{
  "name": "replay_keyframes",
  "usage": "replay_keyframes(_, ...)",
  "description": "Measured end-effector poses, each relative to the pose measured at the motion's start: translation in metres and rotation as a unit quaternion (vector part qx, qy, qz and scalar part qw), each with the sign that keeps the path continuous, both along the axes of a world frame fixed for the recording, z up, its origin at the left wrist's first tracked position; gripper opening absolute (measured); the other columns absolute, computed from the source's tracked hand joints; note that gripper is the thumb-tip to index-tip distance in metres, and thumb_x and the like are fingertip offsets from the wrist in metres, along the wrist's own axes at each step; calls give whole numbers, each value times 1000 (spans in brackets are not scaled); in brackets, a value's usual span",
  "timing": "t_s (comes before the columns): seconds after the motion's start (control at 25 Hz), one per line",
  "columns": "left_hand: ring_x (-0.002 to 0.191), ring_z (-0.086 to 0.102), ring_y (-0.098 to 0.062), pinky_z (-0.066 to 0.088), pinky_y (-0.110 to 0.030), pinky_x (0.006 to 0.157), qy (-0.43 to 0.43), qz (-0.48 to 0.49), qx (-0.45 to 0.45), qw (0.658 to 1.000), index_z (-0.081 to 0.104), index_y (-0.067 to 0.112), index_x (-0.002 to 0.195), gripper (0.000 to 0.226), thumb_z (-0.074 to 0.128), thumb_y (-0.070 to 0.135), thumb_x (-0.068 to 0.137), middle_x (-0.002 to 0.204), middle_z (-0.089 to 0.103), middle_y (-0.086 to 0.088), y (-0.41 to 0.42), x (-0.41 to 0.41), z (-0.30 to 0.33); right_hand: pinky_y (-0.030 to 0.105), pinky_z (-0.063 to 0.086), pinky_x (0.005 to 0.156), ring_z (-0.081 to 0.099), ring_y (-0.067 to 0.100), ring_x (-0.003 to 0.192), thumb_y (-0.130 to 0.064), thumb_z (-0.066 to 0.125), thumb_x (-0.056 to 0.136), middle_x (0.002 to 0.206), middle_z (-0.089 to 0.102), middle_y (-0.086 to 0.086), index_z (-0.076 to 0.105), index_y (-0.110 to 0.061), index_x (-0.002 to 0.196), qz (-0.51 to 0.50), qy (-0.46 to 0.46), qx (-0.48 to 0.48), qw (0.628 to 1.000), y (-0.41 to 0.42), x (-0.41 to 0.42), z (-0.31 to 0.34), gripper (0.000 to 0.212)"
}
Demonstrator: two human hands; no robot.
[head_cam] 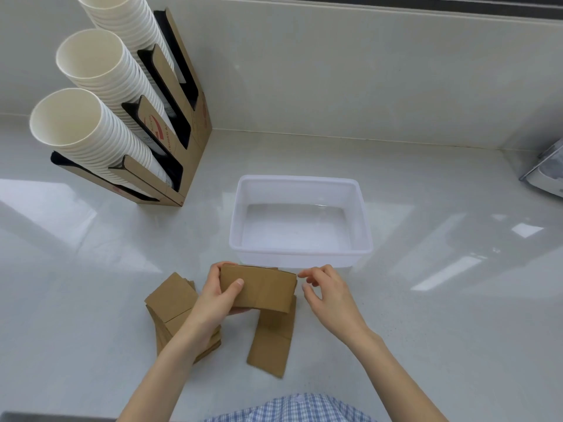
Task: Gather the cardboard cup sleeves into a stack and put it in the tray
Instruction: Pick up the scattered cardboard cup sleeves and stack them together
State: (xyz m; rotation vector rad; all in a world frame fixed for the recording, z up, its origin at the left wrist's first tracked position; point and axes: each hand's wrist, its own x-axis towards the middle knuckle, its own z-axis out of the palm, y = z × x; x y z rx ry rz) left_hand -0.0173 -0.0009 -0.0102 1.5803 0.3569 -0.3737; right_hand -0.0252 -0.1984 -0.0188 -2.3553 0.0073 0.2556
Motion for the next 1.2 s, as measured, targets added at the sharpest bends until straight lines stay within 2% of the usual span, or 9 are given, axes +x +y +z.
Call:
replay_keyframes(0.16,89,57,-13,57,-19,58,-13,25,15,999,42,20,110,21,46,13,91,99,53,1,17,3,4,36,37,105,41,20,122,-32,56,86,125,43,5,42,-21,129,32,89,-38,995,6,-2,-10,47)
replay_keyframes(0.28,89,58,-15,57,-19,58,-12,37,18,999,43,21,109,20,46,13,91,98,53,0,23,3,3,36,27,107,30,26,127,-41,62,78,131,33,9,34,-20,133,62,120,-117,984,24,-4,-15,66)
replay_keyframes(0.52,90,58,-14,56,-15,54,-7,39,26,999,42,22,110,21,46,14,91,98,53,2,26,2,2,36,31,101,32,28,122,-35,71,72,129,32,10,39,-12,117,24,113,-149,982,36,-2,-23,59)
replay_keyframes(0.68,94,58,-18,56,-18,57,-6,39,27,999,42,23,110,21,46,15,91,100,53,1,26,3,3,33,36,84,44,25,109,-23,64,79,116,49,7,38,-15,105,17,103,-90,990,33,-5,-23,37)
replay_keyframes(0.8,99,58,-23,55,-23,64,-1,38,26,999,42,22,112,23,47,15,91,101,53,0,27,3,3,27,35,68,47,20,81,-13,54,86,96,51,5,42,-16,102,-13,95,15,995,21,-7,-18,20)
replay_keyframes(0.92,101,57,-25,56,-21,61,0,38,31,999,41,22,114,24,47,16,91,102,53,0,25,4,2,21,40,59,51,15,69,-8,48,88,89,55,4,46,-21,96,-59,90,103,989,5,-5,-8,15)
replay_keyframes(1.0,104,56,-26,56,-23,63,4,35,36,999,40,21,116,26,46,16,91,109,52,-4,22,5,3,13,42,58,53,9,69,-6,48,88,85,57,0,50,-25,95,-75,79,142,984,-5,-3,-1,20)
replay_keyframes(1.08,105,55,-26,56,-27,67,7,29,44,999,40,21,116,26,46,16,91,116,51,-9,19,5,2,14,43,62,54,7,70,-9,54,87,82,60,-3,49,-26,96,-87,72,167,979,-11,-1,7,20)
replay_keyframes(1.2,105,56,-26,57,-32,72,10,15,31,999,41,18,115,25,46,14,91,120,52,-13,12,4,2,5,42,61,56,2,70,-16,61,84,80,65,-8,51,-26,88,-82,57,182,978,-14,1,21,15)
